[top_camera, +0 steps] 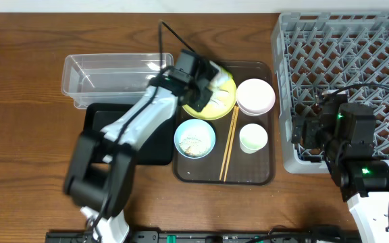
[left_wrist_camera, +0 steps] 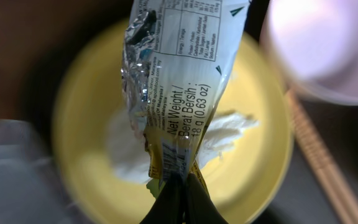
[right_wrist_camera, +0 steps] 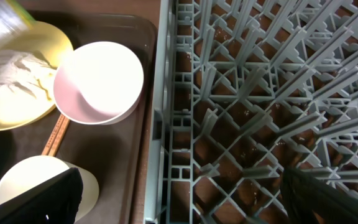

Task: Sort waste into correct bins and load items into the dishwasher rack
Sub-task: 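Reach left gripper to yellow plate and grasp the snack wrapper, then carry wrapper with left gripper and drop it into clear bin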

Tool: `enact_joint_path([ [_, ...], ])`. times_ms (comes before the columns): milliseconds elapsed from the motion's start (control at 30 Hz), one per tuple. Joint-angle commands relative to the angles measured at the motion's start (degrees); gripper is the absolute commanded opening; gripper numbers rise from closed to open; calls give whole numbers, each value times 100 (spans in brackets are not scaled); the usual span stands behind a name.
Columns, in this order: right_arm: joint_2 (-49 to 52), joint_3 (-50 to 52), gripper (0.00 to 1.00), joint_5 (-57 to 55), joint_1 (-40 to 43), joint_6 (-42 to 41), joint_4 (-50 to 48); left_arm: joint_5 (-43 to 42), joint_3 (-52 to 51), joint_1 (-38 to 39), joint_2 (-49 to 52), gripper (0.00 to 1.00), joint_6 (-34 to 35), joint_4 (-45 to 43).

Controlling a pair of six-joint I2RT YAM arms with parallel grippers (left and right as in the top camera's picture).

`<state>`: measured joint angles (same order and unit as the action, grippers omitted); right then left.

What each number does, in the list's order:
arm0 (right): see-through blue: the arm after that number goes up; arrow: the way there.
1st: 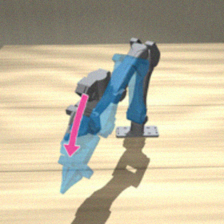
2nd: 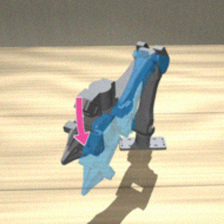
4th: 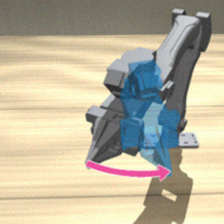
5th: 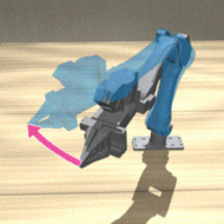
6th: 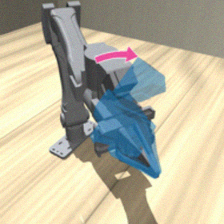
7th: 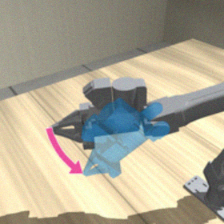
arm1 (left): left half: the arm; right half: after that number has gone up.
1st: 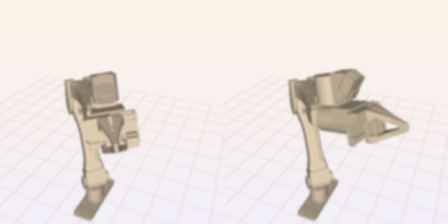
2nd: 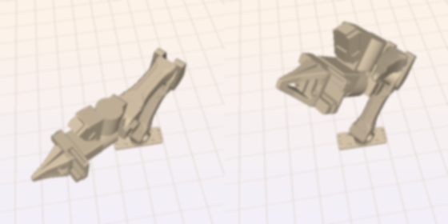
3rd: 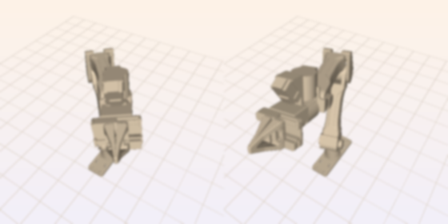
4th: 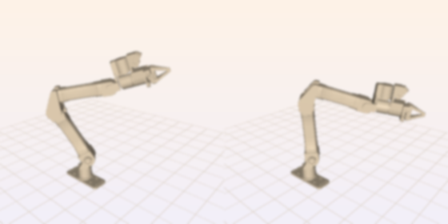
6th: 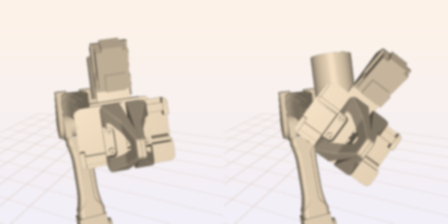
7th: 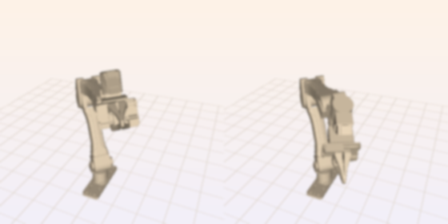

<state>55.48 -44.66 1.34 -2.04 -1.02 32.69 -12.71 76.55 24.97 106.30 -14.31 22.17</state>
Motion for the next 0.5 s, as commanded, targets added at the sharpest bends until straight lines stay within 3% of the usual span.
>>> enact_joint_path([
  [0, -9, -136, 99, 20, 57, -63, 11, 63, 105, -186, -619, 6, 452, 96],
  [233, -9, -136, 99, 22, 57, -63, 9, 1532, 103, -815, -986, 6, 1062, 337],
  [467, -9, -136, 99, 20, 57, -63, 11, 1639, 90, -1471, -774, 8, 1576, 562],
])
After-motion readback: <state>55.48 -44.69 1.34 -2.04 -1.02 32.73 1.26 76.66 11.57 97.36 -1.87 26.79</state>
